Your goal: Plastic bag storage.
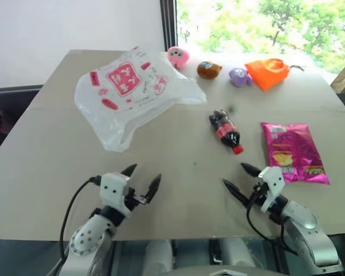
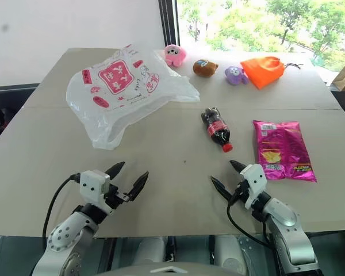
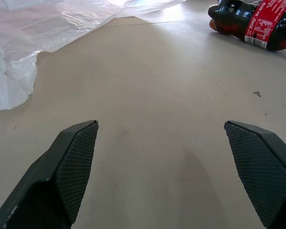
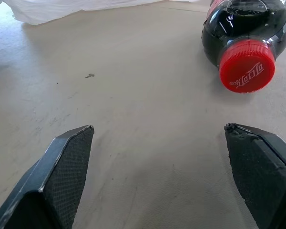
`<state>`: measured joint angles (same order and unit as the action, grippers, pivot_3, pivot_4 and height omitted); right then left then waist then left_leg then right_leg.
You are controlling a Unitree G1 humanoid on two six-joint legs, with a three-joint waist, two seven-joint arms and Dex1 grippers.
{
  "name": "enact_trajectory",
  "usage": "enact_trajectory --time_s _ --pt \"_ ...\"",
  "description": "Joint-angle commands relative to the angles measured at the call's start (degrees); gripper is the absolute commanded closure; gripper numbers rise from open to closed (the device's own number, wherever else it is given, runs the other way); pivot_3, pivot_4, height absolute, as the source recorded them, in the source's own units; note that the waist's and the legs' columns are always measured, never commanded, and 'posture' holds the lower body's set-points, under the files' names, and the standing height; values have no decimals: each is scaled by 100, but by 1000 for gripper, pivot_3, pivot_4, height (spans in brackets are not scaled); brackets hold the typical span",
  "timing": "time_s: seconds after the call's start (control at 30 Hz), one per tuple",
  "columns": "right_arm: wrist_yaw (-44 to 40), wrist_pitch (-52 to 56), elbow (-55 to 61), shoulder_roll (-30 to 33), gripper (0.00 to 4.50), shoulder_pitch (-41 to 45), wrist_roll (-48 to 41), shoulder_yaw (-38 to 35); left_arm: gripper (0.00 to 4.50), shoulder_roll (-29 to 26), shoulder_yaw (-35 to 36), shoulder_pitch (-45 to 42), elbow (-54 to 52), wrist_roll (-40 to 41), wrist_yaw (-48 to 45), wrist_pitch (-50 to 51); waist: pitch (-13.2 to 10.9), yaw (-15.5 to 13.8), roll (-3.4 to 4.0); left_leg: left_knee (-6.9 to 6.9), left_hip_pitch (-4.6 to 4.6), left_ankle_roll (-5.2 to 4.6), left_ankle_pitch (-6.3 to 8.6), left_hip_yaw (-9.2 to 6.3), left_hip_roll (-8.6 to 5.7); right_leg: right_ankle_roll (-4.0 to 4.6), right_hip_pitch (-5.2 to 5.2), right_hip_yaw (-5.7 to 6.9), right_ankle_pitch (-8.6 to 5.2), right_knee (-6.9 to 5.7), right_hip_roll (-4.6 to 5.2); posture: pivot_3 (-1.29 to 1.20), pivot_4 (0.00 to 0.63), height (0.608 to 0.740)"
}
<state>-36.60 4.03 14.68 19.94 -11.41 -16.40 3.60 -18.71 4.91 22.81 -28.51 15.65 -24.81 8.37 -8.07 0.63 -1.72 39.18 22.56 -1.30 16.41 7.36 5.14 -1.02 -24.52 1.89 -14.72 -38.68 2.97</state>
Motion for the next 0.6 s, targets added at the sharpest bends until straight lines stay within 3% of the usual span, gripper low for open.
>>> enact_trajectory --time_s 0.03,0.2,0.6 --pt "18 -12 34 29 0 48 5 -23 43 4 -22 -17 5 -73 -31 -212 0 0 0 0 0 0 0 0 0 0 0 0 0 0 0 0 150 740" --pt "195 901 177 105 0 119 -102 -1 43 46 -32 -57 146 -133 -7 -367 5 0 -4 0 -2 0 0 1 0 0 1 -1 0 -1 0 0 150 740" --pt "295 1144 296 67 0 133 -210 -33 43 111 -121 -72 180 -186 13 -430 8 1 -6 0 -2 0 0 0 1 1 1 0 0 -1 0 0 150 740"
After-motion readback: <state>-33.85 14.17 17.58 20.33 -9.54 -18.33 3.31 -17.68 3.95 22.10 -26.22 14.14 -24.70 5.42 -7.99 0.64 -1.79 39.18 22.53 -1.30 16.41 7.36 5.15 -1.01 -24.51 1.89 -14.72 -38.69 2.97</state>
